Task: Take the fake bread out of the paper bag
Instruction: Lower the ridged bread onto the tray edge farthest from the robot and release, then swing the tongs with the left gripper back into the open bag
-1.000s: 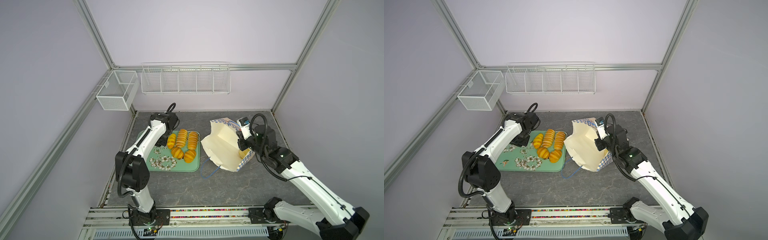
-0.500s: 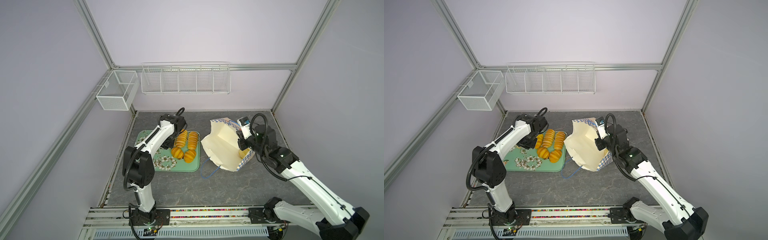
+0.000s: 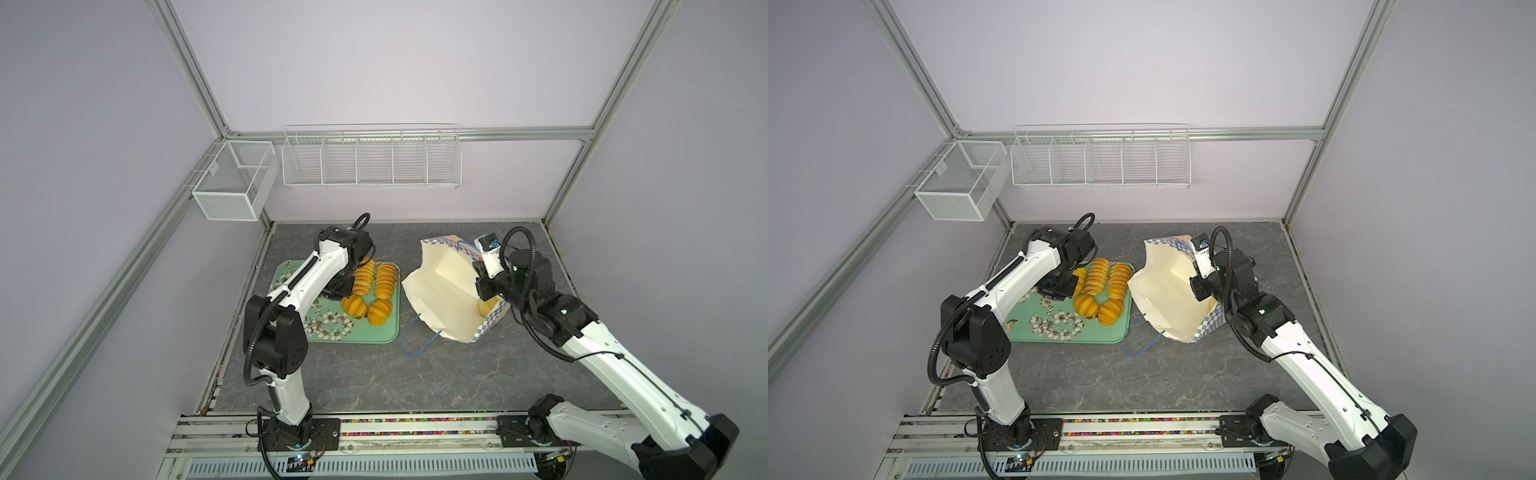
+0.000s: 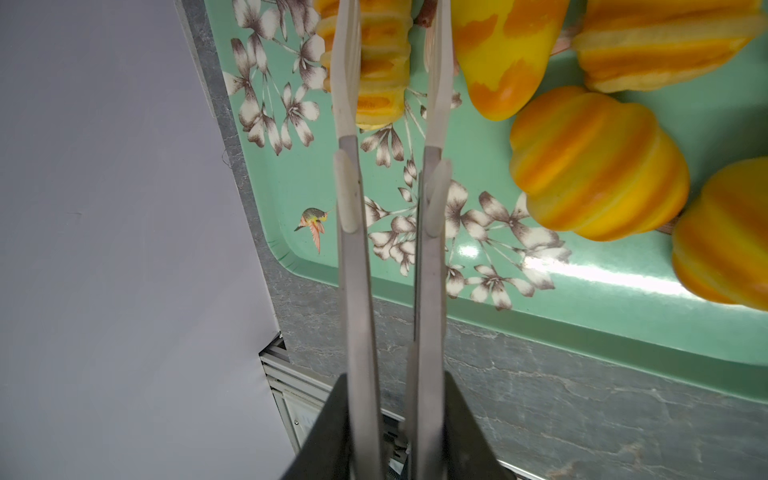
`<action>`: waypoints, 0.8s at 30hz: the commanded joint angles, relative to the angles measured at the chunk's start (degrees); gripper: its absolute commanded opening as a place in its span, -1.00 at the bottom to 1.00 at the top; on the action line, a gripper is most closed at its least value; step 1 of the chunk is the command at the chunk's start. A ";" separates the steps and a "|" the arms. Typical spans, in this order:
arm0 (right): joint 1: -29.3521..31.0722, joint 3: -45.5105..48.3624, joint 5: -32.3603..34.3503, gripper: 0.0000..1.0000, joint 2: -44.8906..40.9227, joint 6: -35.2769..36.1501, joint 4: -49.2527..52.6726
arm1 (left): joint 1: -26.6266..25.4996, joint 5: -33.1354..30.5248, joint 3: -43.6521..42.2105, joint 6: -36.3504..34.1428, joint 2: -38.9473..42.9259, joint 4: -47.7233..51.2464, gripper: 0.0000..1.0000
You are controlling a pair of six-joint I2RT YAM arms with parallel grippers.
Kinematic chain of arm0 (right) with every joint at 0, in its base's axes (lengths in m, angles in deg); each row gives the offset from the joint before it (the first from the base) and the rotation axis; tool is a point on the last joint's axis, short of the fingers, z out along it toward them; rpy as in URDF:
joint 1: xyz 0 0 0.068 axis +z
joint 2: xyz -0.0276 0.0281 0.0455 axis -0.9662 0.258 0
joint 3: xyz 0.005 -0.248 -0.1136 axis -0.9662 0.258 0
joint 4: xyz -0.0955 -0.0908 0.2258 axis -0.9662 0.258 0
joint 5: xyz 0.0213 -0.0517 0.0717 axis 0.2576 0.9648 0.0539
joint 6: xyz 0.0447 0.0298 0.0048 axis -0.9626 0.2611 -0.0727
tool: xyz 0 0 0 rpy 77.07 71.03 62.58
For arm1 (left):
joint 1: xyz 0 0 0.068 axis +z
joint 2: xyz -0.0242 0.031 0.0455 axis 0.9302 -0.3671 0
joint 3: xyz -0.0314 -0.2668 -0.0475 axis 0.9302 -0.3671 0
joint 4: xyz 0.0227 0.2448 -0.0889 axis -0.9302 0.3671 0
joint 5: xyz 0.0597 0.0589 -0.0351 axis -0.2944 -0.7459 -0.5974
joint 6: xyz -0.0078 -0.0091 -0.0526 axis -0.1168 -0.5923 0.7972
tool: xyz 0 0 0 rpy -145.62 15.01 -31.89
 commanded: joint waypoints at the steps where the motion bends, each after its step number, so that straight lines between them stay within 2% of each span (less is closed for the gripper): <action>1: -0.42 -0.04 -0.26 -0.86 -0.20 -0.63 -0.85 | -0.11 0.41 2.32 0.44 3.26 3.32 -0.43; 9: -0.46 -0.48 -1.06 -0.86 0.42 0.82 -1.63 | -0.11 0.22 2.93 0.89 8.18 4.71 -0.60; 14: -0.49 -0.89 -1.65 -0.86 0.25 3.48 -2.54 | -0.11 1.22 5.99 -0.15 12.82 5.35 -0.87; 16: -0.50 -0.59 -2.18 -0.86 0.14 5.32 -3.46 | -0.13 4.88 8.22 -2.37 15.37 4.30 -0.90; 20: -0.59 -0.22 -4.61 -0.86 0.41 9.82 -5.29 | -0.26 16.85 10.81 -8.93 22.12 -1.20 -0.91; 24: -0.62 -0.77 -5.31 -0.86 1.37 13.07 -6.64 | -1.47 25.25 5.59 -10.65 30.30 -10.20 -0.91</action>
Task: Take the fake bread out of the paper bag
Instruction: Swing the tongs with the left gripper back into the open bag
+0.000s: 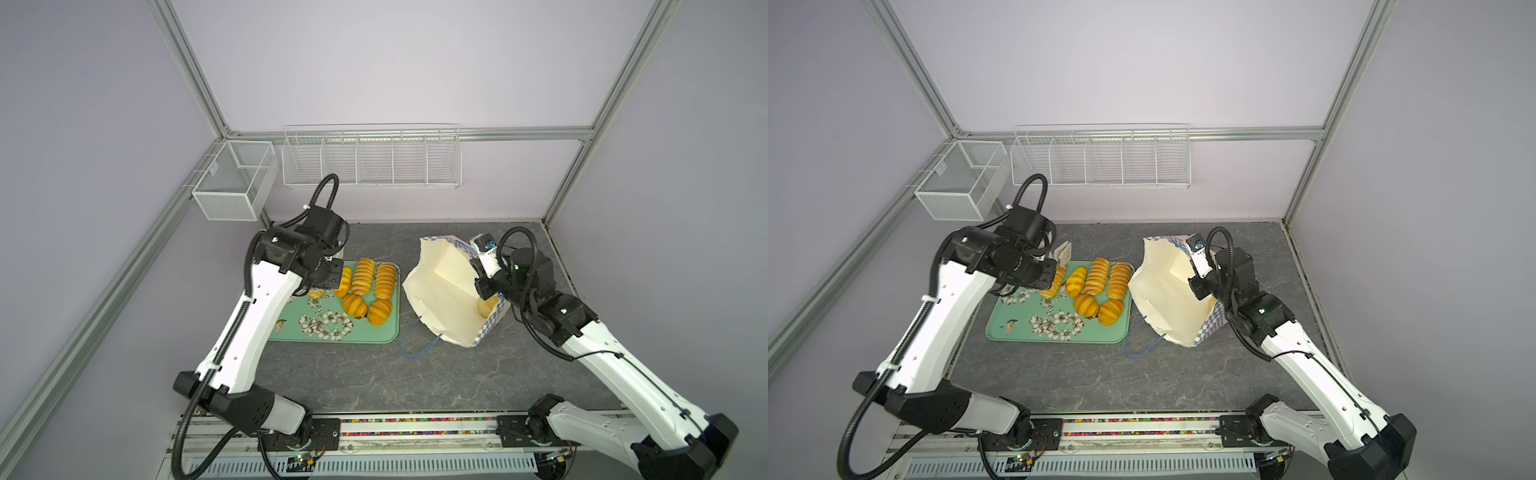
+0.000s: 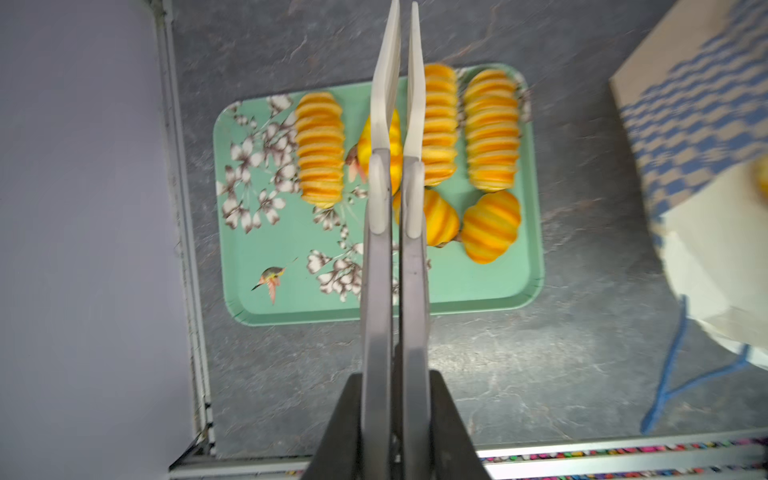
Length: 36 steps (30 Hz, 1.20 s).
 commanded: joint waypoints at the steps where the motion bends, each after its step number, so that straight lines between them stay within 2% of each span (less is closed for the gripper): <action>1: -0.31 -1.05 -1.89 -0.86 1.07 5.20 -3.71 | -1.78 10.61 -3.95 -3.39 6.44 -8.57 -0.91; 4: -0.27 -1.53 -1.34 -0.86 1.73 6.21 -4.55 | -6.56 14.14 -8.26 -3.41 10.32 -13.18 -0.91; 13: -0.36 -1.73 -4.76 -0.87 0.20 3.61 -3.04 | -31.85 10.08 -19.82 0.50 16.23 -26.84 -0.90; 16: -0.89 -1.12 -7.66 -0.86 -0.91 2.67 -3.06 | -37.15 8.45 -22.24 0.93 13.69 -29.85 -0.90; 18: -1.00 -0.36 -10.29 -0.86 -1.69 4.64 -3.09 | -37.50 8.07 -22.93 1.58 10.59 -30.19 -0.91; 21: -1.01 1.24 -10.41 -0.87 -2.76 4.59 -3.43 | -37.58 4.31 -22.66 2.62 5.18 -29.27 -0.91; 26: -0.99 2.06 -10.51 -0.86 -3.79 4.54 -1.67 | -37.55 -0.49 -19.91 1.91 -3.05 -27.87 -0.68; 30: -1.00 2.24 -11.13 -0.87 -3.59 4.37 -0.70 | -37.53 -0.32 -17.24 1.95 -8.19 -28.46 -0.52; 36: -0.98 3.61 -11.51 -0.86 -3.05 3.40 -1.66 | -37.33 -0.50 -9.46 8.42 -16.28 -25.57 -0.41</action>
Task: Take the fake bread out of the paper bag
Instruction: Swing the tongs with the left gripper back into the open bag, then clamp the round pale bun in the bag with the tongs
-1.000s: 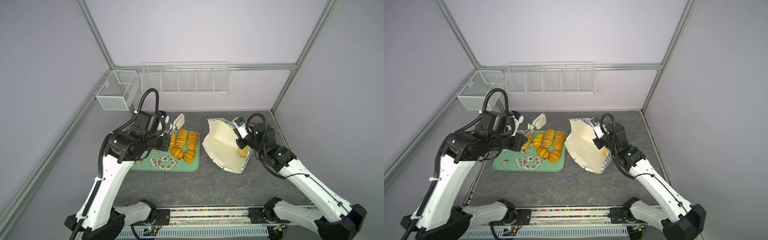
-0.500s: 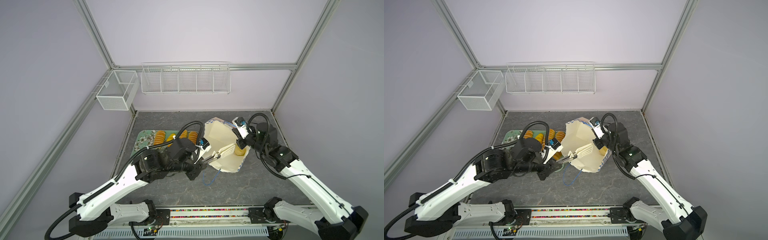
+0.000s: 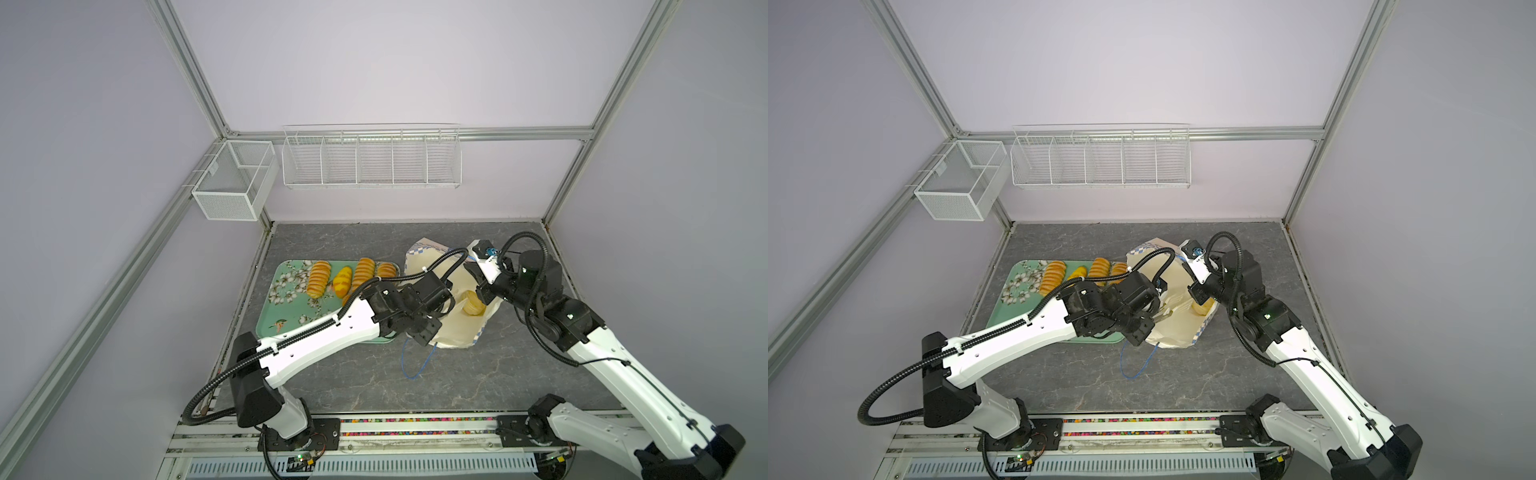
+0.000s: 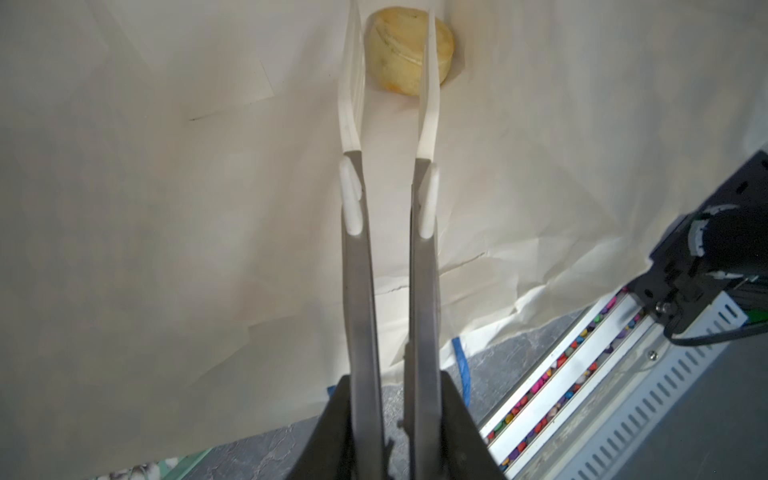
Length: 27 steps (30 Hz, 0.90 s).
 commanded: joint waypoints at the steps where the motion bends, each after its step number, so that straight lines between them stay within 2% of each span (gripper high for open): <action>1: -0.27 2.10 -1.20 -0.86 -0.10 -0.25 -1.24 | 0.47 -0.52 5.51 5.18 -2.99 0.46 -0.40; 7: -0.16 4.26 0.18 -0.87 -0.36 -2.49 -4.58 | 4.27 10.18 9.48 13.63 -9.08 1.57 -0.38; 17: -0.17 4.70 2.79 -0.86 -0.13 -4.66 -9.28 | 6.16 20.21 6.14 17.79 -10.80 -7.64 -0.33; 21: -0.19 2.36 2.49 -0.86 1.53 -4.47 -9.03 | 7.06 22.91 6.44 18.49 -13.51 -8.87 -0.32; 27: -0.21 0.71 2.38 -0.87 2.63 -3.81 -8.11 | 7.16 23.71 8.02 19.79 -17.01 -9.35 -0.32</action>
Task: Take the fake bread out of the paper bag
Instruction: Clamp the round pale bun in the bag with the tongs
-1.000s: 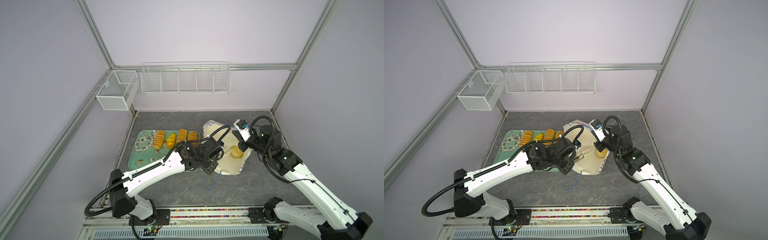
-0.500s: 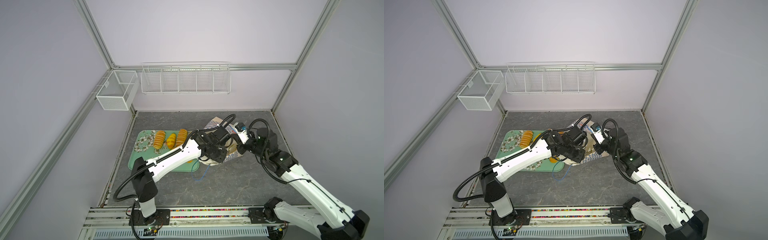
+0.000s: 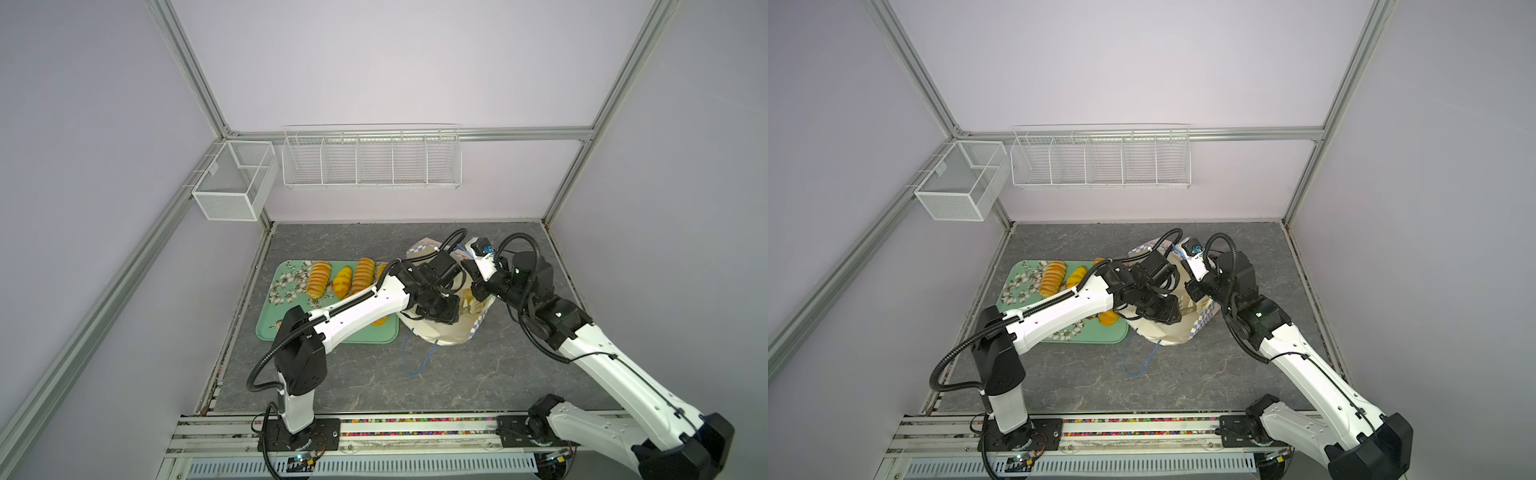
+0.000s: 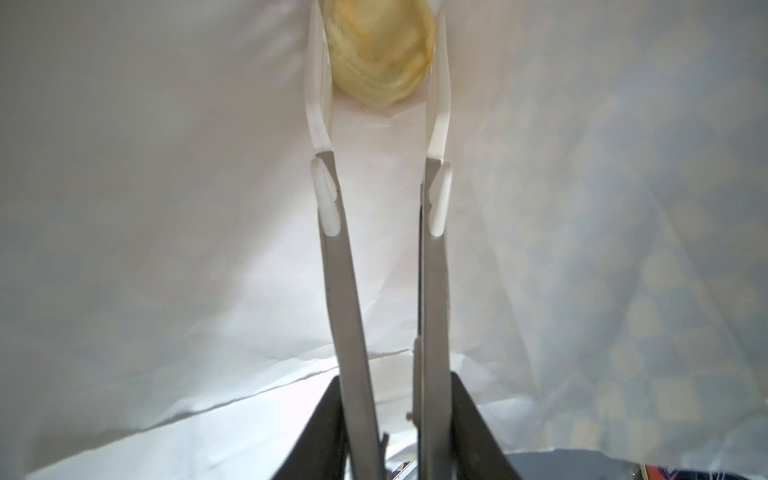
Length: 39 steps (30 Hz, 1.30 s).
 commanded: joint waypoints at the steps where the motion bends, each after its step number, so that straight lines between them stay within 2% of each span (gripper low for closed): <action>1: -0.18 -1.52 -0.08 -0.86 0.09 0.15 -1.29 | 0.03 2.85 1.70 1.54 -2.07 -2.51 -0.32; 11: -0.21 -1.60 -0.09 -0.86 -0.33 0.74 -0.87 | 0.86 6.09 1.31 2.53 -2.61 -9.12 -0.33; 22: -0.21 -1.78 -0.58 -0.86 -0.07 0.03 -0.25 | 3.87 6.96 -6.20 9.83 0.89 -19.73 -0.36; 32: -0.16 -1.78 -1.23 -0.86 0.02 -0.27 0.01 | 4.48 7.40 -8.30 12.98 0.19 -25.93 -0.35; 34: -0.14 -1.71 -0.80 -0.86 -0.02 -0.36 0.15 | 4.58 6.62 -8.37 12.89 0.46 -25.94 -0.44; 39: -0.25 -0.61 0.68 -0.86 -1.65 0.38 0.49 | 4.67 4.48 -9.42 10.10 3.98 -24.00 -0.90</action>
